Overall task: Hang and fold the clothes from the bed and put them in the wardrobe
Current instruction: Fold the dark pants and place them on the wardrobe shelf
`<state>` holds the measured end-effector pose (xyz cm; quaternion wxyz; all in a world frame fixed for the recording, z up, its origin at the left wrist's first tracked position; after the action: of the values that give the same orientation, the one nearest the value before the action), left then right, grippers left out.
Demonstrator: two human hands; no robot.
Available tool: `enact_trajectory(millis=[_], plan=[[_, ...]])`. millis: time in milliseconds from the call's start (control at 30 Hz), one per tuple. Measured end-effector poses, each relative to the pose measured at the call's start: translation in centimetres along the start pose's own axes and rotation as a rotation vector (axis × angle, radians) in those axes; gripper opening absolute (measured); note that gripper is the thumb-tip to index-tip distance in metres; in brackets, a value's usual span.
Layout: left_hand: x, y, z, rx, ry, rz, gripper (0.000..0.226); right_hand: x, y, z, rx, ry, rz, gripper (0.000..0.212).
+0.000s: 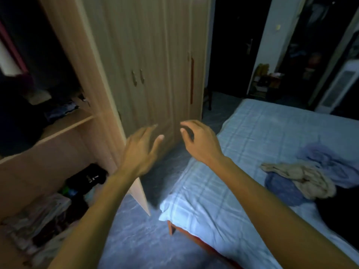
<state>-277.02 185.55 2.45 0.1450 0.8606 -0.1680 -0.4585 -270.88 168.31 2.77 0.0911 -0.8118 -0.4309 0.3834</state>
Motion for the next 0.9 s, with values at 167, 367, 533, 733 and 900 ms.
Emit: enact_trajectory(millis=[167,367,533,733,900], plan=[[6.8,7.6,1.3,0.110,-0.128,0.091,0.061,-5.5,7.0,5.2,0.131,0.062,0.034,0.031],[15.4,14.6,2.7,0.200,-0.293,0.258,0.053,-9.1,15.2,11.5,0.337,0.067,0.069,0.030],[24.3,18.6,2.8,0.196,-0.425,0.383,0.060,-12.8,22.1,15.2,0.525,0.082,0.166,0.031],[33.8,23.9,0.7,0.209,-0.566,0.523,0.049,-18.9,29.3,17.5,0.702,0.126,0.372,0.025],[39.9,27.3,0.2,0.260,-0.714,0.582,0.058,-21.4,33.9,19.5,0.825,0.207,0.477,0.026]])
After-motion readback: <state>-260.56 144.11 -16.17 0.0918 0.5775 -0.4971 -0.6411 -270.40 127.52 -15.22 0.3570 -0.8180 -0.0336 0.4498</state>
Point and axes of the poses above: each hand's wrist, its own z-axis away from the middle knuckle, its own x-axis out of the palm, y = z × x, the point moved 5 cm from there along -z, towards the middle knuckle, and after that the axes turned 8 degrees about y, right-handed, at the moved point
